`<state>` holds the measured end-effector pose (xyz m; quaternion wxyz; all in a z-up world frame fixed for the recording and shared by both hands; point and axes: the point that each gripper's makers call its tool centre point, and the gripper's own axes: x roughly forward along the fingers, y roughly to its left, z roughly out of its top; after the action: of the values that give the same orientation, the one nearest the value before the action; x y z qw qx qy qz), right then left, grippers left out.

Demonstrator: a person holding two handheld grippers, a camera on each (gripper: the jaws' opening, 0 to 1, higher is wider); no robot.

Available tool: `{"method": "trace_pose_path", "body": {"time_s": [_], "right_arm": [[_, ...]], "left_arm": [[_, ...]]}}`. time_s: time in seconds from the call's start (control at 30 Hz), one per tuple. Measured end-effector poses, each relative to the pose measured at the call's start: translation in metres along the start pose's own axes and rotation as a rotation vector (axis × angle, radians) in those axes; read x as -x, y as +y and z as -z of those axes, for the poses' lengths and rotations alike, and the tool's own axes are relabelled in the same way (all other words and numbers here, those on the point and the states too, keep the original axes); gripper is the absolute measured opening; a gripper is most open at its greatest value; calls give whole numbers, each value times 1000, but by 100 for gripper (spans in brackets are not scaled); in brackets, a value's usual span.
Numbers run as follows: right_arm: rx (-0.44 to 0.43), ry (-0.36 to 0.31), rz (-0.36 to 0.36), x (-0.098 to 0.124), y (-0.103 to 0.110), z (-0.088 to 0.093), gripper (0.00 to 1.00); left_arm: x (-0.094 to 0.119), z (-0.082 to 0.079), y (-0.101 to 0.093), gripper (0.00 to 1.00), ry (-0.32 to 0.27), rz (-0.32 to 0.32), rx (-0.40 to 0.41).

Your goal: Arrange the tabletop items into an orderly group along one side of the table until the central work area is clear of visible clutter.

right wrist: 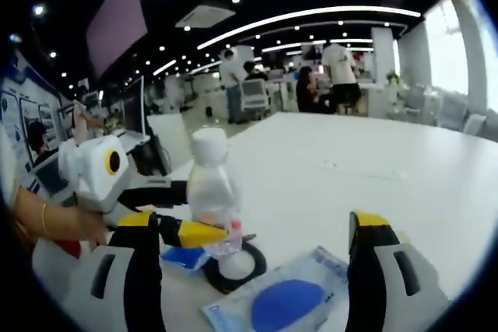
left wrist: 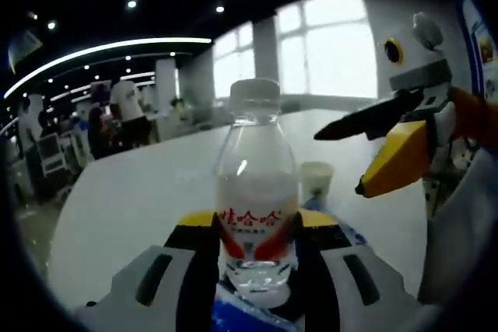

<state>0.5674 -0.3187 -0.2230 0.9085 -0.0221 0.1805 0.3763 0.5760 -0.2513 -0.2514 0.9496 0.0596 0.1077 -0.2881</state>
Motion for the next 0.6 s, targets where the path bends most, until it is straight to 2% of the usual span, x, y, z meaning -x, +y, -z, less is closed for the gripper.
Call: {"method": "trace_pose_path", "body": {"time_s": [0.2, 0.6], "right_arm": [[15, 4, 14, 5, -7, 8, 99], [39, 37, 20, 27, -15, 34, 99]], "left_arm": [[1, -4, 14, 35, -7, -40, 10], [4, -6, 46, 35, -21, -130, 31]]}}
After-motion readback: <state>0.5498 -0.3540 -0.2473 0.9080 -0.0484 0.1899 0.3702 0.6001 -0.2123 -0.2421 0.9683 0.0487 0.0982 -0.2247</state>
